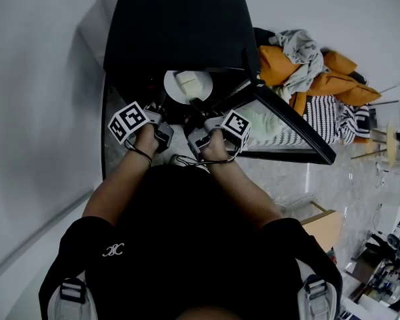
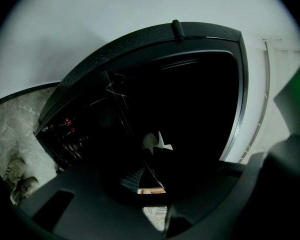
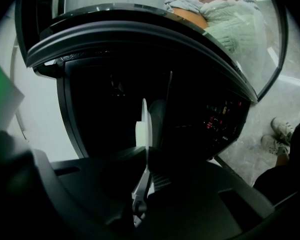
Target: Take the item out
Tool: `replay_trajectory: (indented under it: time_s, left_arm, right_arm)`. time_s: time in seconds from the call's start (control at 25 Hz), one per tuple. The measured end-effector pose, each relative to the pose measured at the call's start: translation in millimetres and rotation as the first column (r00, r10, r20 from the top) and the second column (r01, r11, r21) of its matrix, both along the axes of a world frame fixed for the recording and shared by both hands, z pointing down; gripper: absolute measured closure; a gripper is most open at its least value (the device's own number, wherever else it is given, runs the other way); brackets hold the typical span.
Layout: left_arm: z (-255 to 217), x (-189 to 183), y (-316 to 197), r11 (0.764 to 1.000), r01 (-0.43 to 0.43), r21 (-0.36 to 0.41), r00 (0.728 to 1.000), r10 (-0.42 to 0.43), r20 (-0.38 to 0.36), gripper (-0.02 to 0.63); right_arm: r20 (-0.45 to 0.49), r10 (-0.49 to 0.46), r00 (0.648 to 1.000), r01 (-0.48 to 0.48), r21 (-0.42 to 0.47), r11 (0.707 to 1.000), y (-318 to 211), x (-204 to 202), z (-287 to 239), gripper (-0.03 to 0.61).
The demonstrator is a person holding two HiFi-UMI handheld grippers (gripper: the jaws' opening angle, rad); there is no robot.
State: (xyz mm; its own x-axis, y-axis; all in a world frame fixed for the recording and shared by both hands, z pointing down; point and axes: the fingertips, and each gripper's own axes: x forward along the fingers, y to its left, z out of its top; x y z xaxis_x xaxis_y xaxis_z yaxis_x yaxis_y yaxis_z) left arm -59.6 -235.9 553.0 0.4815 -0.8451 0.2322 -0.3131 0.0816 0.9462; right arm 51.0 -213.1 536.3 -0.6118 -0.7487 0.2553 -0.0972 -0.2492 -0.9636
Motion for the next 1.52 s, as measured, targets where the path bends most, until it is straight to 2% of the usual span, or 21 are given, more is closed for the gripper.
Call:
replay_trajectory:
  time_s: [0.44,0.88,1.08,1.36,1.52]
  left_arm:
    - [-32.3,10.8,41.0,1.000,0.020,0.003,1.000,-0.020,0.011,0.561]
    - [-6.6,0.0,-7.4,0.999,0.026,0.019,1.000,-0.026,0.002,0.561]
    - [-10.5,-4.8,-26.2,0.997,0.026,0.070,0.998,-0.030,0.059,0.560]
    - [-1.2,-12.5,-57.9,0.994,0.042,0.098,0.995,-0.050,0.084,0.560]
    - [-4.6,-16.5,-72.6,0.987,0.050,0.151,0.985,-0.074,0.154,0.551]
  right_arm:
    - [0.018,-0.074,0.997,0.072,0.100,0.992,59.1,15.2,-46.7,0.557]
    - [-0.014,-0.104,0.994,0.105,0.174,0.979,54.9,13.1,-43.9,0.557]
    - [-0.034,-0.107,0.994,0.112,0.188,0.976,58.8,16.1,-48.4,0.556]
    - [-0.049,-0.082,0.995,0.090,0.186,0.978,60.2,22.8,-40.8,0.557]
    - [-0.060,-0.077,0.995,0.087,0.184,0.979,60.5,25.2,-41.6,0.556]
